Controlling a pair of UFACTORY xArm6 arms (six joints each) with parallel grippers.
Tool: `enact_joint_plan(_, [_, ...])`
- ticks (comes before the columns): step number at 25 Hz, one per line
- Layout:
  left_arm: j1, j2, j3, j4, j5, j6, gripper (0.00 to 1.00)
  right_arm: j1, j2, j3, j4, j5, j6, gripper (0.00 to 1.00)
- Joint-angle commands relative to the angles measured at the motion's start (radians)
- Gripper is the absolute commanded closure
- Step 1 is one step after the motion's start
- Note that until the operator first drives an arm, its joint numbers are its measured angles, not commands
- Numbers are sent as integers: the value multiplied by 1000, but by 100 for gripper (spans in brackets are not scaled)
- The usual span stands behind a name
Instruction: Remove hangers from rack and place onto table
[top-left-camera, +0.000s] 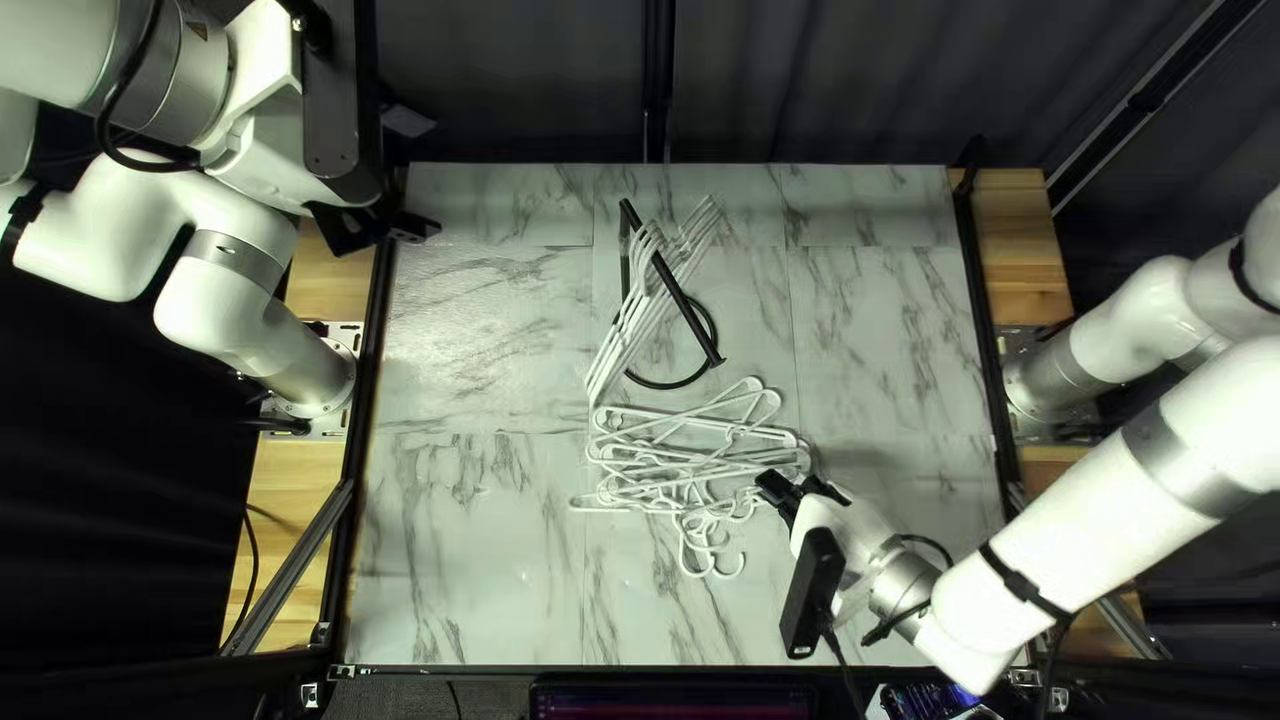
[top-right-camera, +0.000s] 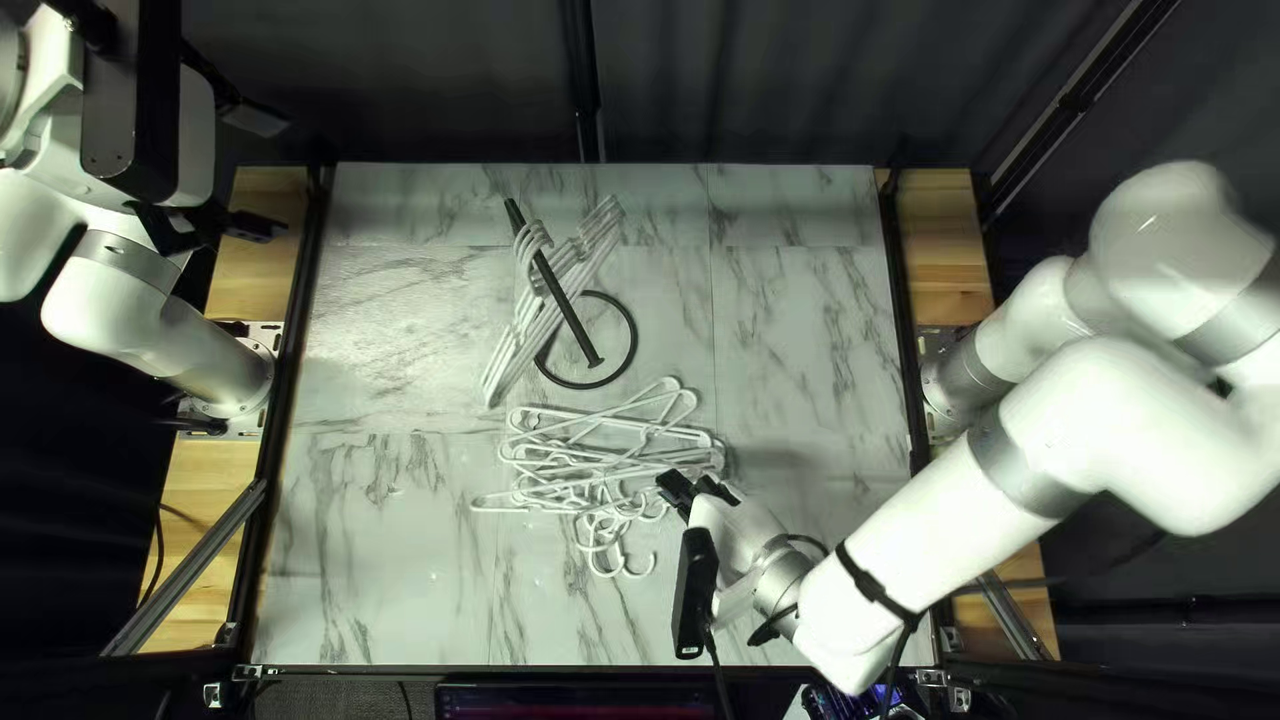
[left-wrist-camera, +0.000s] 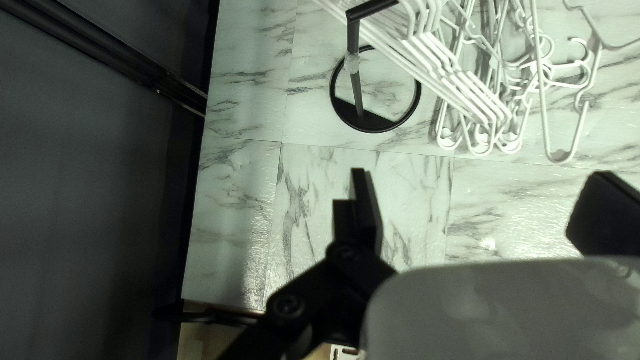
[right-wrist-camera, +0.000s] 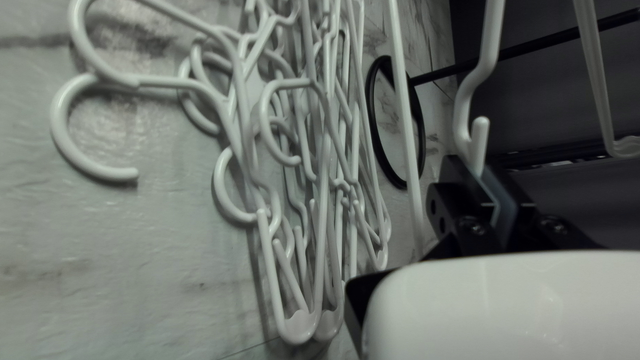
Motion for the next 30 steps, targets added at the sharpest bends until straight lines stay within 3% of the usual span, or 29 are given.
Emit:
enact_joint_plan(1, [0, 0, 0, 0, 0, 0, 0, 10, 43, -18, 36, 67, -9, 100])
enact_joint_plan(9, [0, 0, 0, 0, 0, 0, 0, 12, 47, -21, 36, 79, -11, 100])
enact_joint_plan(13, [0, 0, 0, 0, 0, 0, 0, -5, 47, 9, -6, 28, 43, 100])
enact_joint_plan(19, [0, 0, 0, 0, 0, 0, 0, -9, 118, -47, 16, 69, -62, 100])
enact_joint_plan(26, [0, 0, 0, 0, 0, 0, 0, -21, 108, -19, 21, 45, -114, 100])
enact_joint_plan(30, [0, 0, 0, 0, 0, 0, 0, -41, 86, 8, 5, -9, -140, 89])
